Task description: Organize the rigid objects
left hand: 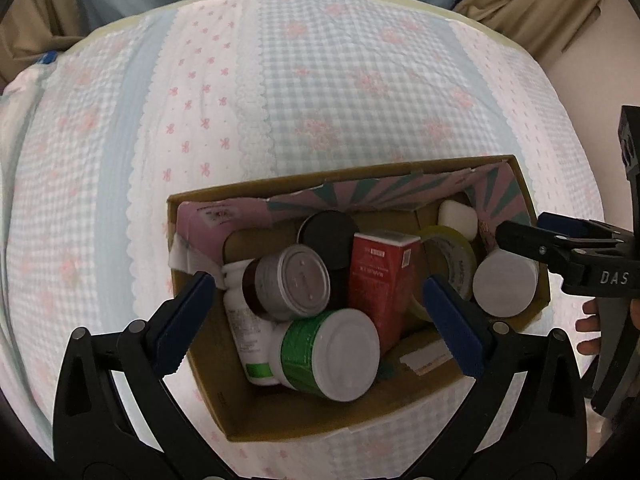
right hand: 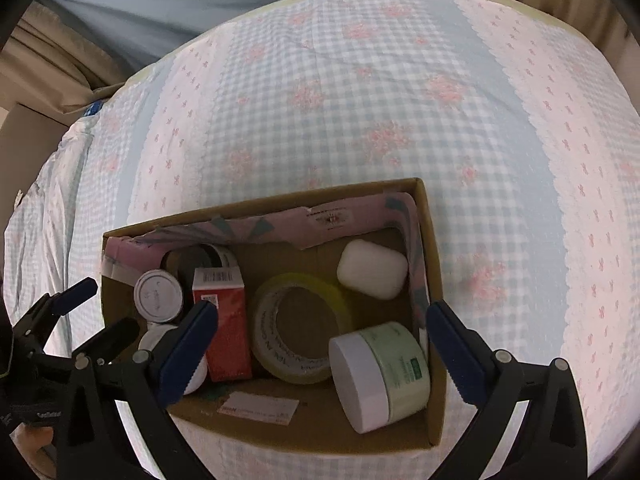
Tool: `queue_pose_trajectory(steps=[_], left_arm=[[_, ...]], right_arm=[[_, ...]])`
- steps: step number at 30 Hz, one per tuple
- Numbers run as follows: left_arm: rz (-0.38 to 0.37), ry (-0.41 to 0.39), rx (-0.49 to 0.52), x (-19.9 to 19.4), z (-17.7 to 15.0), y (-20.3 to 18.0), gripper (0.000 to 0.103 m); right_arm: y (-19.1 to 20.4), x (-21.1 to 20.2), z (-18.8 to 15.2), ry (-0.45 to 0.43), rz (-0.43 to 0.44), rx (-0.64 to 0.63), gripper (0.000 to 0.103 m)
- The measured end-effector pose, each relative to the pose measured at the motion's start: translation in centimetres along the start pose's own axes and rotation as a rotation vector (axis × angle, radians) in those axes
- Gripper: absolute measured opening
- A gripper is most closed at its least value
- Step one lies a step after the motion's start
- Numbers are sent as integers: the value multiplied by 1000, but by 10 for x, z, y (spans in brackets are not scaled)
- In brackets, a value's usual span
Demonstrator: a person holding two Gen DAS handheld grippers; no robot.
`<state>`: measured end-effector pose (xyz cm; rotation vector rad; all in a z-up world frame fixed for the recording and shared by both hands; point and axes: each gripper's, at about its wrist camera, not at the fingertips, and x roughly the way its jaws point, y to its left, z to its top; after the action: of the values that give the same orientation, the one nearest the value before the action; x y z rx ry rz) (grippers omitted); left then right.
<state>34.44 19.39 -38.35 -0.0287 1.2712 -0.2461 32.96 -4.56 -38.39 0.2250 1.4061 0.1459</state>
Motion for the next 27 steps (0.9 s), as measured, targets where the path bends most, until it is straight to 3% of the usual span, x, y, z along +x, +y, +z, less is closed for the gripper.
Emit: queue_pose_trajectory(steps=[6,11,17,20,24,27], left_arm=[[23,-33,-16,-25,-10,-10,103],[83,-91,-36,-84,-18,-32,103],[106,-248,-83,-188,-23,-74,103],[103,-368,-103,-251,-33,-101,103],[115,-508,-110,-318,-52,-133,103],[149,-590,-78,-354,-69,-158,103]], right_arm=[[-1,-20,-10,-24,9,-18,103],[2,-69,-18,-68,2,-61,103],[5,-183,-28,-195,-6,-126,103],[2,-252,-39,-291,-20,-156,103],[-3,-333,-66,-421,-48,-176,103],[-9,-371,-87,-497,-76,-192,103]])
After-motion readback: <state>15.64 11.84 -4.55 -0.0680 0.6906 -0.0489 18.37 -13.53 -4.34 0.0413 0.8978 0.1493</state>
